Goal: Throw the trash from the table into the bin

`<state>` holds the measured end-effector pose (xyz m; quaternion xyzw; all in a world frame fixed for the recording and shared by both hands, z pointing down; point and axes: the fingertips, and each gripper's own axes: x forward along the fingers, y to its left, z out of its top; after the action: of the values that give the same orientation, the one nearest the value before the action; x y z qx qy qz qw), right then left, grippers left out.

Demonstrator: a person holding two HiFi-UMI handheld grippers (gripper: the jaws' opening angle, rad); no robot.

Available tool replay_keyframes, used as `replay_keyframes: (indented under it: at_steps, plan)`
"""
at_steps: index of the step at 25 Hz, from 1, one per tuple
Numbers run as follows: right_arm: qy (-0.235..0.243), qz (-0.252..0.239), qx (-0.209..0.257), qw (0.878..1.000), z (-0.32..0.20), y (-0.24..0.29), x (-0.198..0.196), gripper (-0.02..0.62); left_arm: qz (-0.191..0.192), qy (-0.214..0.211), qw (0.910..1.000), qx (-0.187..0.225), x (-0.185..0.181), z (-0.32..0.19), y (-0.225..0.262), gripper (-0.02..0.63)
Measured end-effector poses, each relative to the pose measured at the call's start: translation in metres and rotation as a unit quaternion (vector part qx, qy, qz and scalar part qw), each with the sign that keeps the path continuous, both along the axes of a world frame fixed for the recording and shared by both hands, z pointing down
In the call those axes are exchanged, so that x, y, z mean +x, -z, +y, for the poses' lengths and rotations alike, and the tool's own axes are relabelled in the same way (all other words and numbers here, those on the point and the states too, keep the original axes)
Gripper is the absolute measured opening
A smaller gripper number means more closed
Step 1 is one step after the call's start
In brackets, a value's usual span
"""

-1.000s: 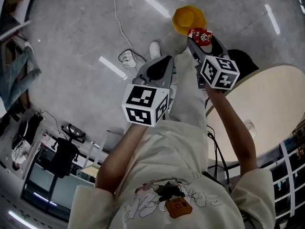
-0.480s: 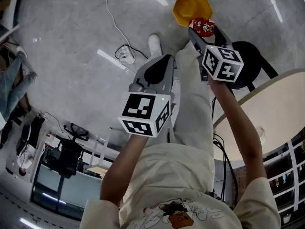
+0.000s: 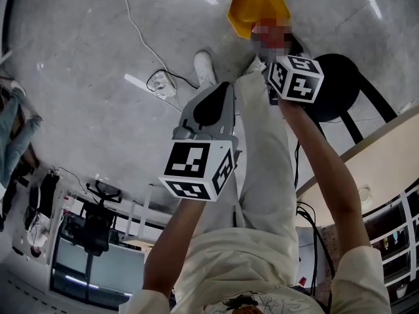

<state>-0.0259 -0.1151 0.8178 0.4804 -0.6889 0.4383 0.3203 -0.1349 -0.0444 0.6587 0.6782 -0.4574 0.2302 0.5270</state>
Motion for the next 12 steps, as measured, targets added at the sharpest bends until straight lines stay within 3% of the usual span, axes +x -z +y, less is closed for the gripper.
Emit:
replay_keyframes:
  at_steps: [12]
  plan:
    - [0.003,0.035,-0.012,0.999,-0.004,-0.101,0.013,0.408,0.004,0.005,0.9996,-0.027,-0.001,0.018,-0.051,0.0]
